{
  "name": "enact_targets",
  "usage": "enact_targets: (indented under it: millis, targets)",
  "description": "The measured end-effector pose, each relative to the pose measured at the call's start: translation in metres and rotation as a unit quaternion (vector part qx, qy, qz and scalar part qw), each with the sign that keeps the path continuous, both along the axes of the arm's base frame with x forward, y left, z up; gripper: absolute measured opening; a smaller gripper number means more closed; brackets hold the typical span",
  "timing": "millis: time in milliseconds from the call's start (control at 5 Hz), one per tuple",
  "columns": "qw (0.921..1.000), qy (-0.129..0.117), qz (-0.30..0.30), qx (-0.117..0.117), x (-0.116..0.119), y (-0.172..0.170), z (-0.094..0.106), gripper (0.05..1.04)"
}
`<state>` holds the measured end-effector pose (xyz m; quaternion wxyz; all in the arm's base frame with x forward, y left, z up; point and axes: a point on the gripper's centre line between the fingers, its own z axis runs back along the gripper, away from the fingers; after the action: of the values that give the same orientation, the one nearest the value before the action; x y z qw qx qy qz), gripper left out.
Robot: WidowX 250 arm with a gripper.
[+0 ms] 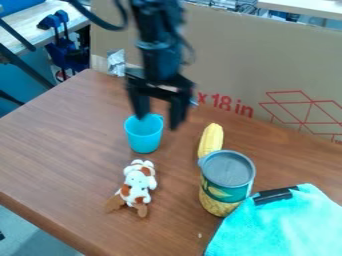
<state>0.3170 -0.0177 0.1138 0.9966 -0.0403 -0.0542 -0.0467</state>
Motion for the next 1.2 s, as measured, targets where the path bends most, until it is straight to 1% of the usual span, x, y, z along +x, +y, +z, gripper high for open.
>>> enact_targets:
  millis: [200,400,600,800,1000,1200]
  targets:
    - [0.9986,0.003,-0.040,-0.035,-0.003,-0.034,-0.006,1.002]
    - [0.9972,0.032,-0.056,-0.039,-0.004,-0.046,-0.022,1.002]
    - [0.9949,0.059,-0.075,-0.035,-0.009,-0.059,-0.033,1.002]
    - [0.9946,0.062,-0.081,-0.015,-0.005,-0.057,-0.036,1.002]
    - [0.9941,0.061,-0.090,-0.001,-0.004,-0.060,-0.040,1.002]
    - [0.9929,0.079,-0.086,0.023,-0.010,-0.054,-0.041,1.002]
